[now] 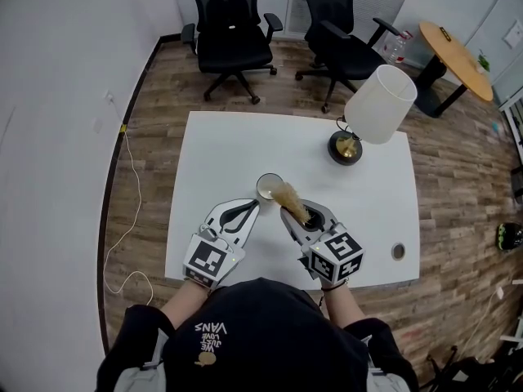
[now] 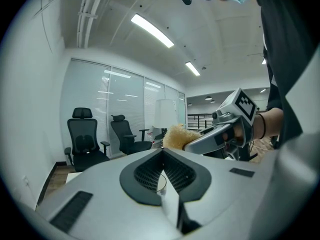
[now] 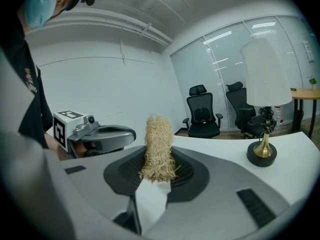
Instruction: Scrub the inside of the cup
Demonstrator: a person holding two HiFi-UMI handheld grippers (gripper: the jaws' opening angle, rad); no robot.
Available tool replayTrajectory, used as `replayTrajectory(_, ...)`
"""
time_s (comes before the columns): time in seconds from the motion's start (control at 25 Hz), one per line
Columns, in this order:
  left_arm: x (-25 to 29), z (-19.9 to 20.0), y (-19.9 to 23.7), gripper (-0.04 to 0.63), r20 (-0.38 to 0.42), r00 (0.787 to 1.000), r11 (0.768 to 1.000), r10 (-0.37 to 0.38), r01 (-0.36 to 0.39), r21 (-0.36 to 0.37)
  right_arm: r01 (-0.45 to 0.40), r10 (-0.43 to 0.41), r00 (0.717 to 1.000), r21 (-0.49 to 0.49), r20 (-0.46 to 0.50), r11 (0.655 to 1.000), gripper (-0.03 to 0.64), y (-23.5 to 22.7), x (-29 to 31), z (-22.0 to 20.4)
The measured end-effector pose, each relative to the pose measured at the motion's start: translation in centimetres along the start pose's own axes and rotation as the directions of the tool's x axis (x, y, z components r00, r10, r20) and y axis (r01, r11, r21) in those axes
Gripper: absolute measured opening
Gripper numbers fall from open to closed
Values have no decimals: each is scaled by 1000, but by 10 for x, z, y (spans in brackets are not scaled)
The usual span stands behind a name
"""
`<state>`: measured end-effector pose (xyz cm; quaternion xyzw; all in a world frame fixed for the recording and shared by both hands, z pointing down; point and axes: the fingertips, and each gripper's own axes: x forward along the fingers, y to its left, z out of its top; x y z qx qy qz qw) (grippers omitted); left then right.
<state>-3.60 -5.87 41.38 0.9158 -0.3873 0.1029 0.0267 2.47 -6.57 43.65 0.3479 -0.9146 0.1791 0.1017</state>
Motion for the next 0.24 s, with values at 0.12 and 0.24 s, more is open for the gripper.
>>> replayTrajectory(0.12,0,0,0,11,1,1000,1000,2,-2,-2,1,-1,1000,0,1,1000,107,-1,-1,0)
replayTrajectory(0.24,1,-1,-1,11,-1,1000,1000,3,-3,-4,4,-4,1000,1,2,1000,107,-2,-2,0)
